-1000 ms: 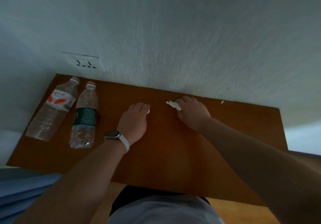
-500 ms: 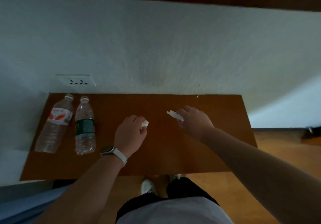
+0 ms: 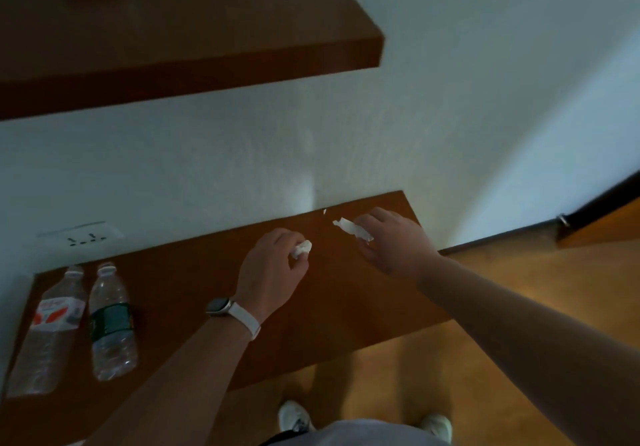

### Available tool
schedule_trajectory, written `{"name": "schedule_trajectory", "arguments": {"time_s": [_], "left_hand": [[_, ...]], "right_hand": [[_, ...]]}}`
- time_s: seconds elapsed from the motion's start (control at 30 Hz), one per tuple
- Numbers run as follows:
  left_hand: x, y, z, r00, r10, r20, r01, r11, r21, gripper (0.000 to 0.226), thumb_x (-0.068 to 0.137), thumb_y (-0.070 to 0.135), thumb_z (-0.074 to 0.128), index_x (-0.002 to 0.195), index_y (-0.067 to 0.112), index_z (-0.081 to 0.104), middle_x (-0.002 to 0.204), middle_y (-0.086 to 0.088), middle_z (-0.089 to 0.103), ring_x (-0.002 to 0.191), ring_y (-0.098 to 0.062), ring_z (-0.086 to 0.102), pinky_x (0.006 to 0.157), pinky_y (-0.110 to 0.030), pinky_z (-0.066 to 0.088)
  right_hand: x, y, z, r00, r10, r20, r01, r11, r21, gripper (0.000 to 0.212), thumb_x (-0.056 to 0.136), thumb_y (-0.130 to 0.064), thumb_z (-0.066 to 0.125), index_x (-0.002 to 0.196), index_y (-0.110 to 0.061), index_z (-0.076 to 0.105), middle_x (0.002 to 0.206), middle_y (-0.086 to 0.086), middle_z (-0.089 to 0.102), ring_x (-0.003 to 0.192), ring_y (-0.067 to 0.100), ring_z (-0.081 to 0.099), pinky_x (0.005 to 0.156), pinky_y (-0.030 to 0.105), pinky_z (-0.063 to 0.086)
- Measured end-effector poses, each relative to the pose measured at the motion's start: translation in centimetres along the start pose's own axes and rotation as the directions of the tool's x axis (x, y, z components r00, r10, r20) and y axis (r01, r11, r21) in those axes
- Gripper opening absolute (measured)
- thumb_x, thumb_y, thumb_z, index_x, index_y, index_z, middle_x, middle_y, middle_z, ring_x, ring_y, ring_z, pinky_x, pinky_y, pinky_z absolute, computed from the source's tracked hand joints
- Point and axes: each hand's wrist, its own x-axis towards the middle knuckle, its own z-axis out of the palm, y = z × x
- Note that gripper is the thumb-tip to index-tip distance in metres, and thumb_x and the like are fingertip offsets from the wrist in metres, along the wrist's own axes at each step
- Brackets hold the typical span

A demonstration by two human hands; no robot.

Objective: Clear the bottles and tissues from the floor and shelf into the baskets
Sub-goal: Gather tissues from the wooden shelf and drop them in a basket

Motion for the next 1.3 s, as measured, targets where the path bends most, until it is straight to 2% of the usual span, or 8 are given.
{"name": "schedule_trajectory", "arguments": {"time_s": [0.1, 0.23, 0.47, 0.57, 0.77, 0.87, 1.1, 1.3], "left_hand": [[1.7, 4.6, 1.7, 0.998, 0.058, -0.002, -0.058, 0.998, -0.016, 0.021, 0.093, 0.026, 0.062, 0.112, 0.019, 0.064, 0.106, 0.004, 0.063, 0.096, -0.013, 0.056, 0.077, -0.027, 0.049], [3.7, 10.9, 4.5, 0.991, 0.134, -0.002, -0.134, 0.991, -0.018, 0.021, 0.092, 0.030, 0.062, 0.111, 0.022, 0.064, 0.103, 0.007, 0.065, 0.093, -0.008, 0.056, 0.073, -0.017, 0.043], [8.0, 26.2, 11.8, 0.938, 0.346, 0.023, -0.345, 0.938, -0.010, 0.021, 0.091, 0.026, 0.065, 0.111, 0.018, 0.064, 0.103, 0.004, 0.065, 0.091, -0.012, 0.058, 0.076, -0.025, 0.049], [9.3, 32.9, 15.0, 0.904, 0.427, 0.017, -0.426, 0.904, -0.041, 0.018, 0.090, 0.020, 0.066, 0.107, 0.016, 0.065, 0.101, 0.003, 0.066, 0.088, -0.010, 0.056, 0.074, -0.024, 0.048], [10.7, 45.3, 21.5, 0.845, 0.533, 0.039, -0.525, 0.842, -0.126, 0.017, 0.087, 0.017, 0.069, 0.104, 0.014, 0.066, 0.100, 0.001, 0.067, 0.091, -0.018, 0.060, 0.076, -0.031, 0.049], [11.5, 49.7, 23.6, 0.789, 0.612, 0.056, -0.601, 0.787, -0.139, 0.017, 0.086, 0.015, 0.071, 0.102, 0.013, 0.067, 0.099, 0.002, 0.068, 0.088, -0.018, 0.061, 0.073, -0.028, 0.047], [15.3, 56.8, 29.1, 0.683, 0.721, 0.119, -0.688, 0.689, -0.226, 0.016, 0.090, 0.021, 0.066, 0.105, 0.016, 0.065, 0.098, 0.004, 0.066, 0.087, -0.014, 0.059, 0.073, -0.029, 0.052], [20.0, 61.7, 35.6, 0.621, 0.763, 0.181, -0.697, 0.642, -0.318, 0.024, 0.091, 0.028, 0.065, 0.112, 0.016, 0.065, 0.103, 0.002, 0.067, 0.091, -0.013, 0.059, 0.080, -0.026, 0.051]], "right_hand": [[-2.0, 4.3, -2.3, 0.998, 0.057, -0.035, -0.056, 0.998, 0.004, 0.031, 0.089, -0.032, 0.061, 0.119, -0.023, 0.058, 0.106, -0.004, 0.061, 0.087, 0.014, 0.058, 0.065, 0.025, 0.040], [-6.2, 9.8, -5.5, 0.986, 0.125, -0.113, -0.123, 0.992, 0.022, 0.026, 0.090, -0.032, 0.060, 0.114, -0.023, 0.060, 0.102, -0.006, 0.061, 0.080, 0.008, 0.054, 0.062, 0.020, 0.035], [-16.2, 23.2, -10.7, 0.938, 0.283, -0.198, -0.272, 0.959, 0.080, 0.023, 0.089, -0.027, 0.059, 0.110, -0.019, 0.062, 0.098, -0.004, 0.061, 0.075, 0.010, 0.053, 0.055, 0.014, 0.034], [-20.5, 28.8, -12.2, 0.908, 0.351, -0.227, -0.342, 0.936, 0.080, 0.025, 0.088, -0.028, 0.058, 0.111, -0.019, 0.061, 0.099, -0.003, 0.062, 0.078, 0.013, 0.057, 0.059, 0.023, 0.045], [-29.1, 38.3, -14.8, 0.822, 0.505, -0.265, -0.498, 0.862, 0.098, 0.031, 0.091, -0.033, 0.053, 0.118, -0.021, 0.059, 0.105, -0.006, 0.059, 0.084, 0.008, 0.053, 0.066, 0.023, 0.042], [-32.5, 41.2, -16.1, 0.768, 0.572, -0.288, -0.569, 0.816, 0.103, 0.030, 0.091, -0.034, 0.054, 0.118, -0.022, 0.058, 0.106, -0.006, 0.059, 0.080, 0.007, 0.051, 0.062, 0.023, 0.040], [-36.6, 46.4, -17.3, 0.634, 0.708, -0.312, -0.705, 0.694, 0.142, 0.033, 0.092, -0.034, 0.053, 0.123, -0.023, 0.058, 0.112, -0.007, 0.058, 0.092, 0.014, 0.056, 0.066, 0.024, 0.034], [-38.0, 51.6, -17.5, 0.535, 0.769, -0.351, -0.792, 0.601, 0.110, 0.029, 0.086, -0.028, 0.062, 0.115, -0.020, 0.063, 0.101, -0.005, 0.062, 0.082, 0.016, 0.059, 0.059, 0.024, 0.037]]}}
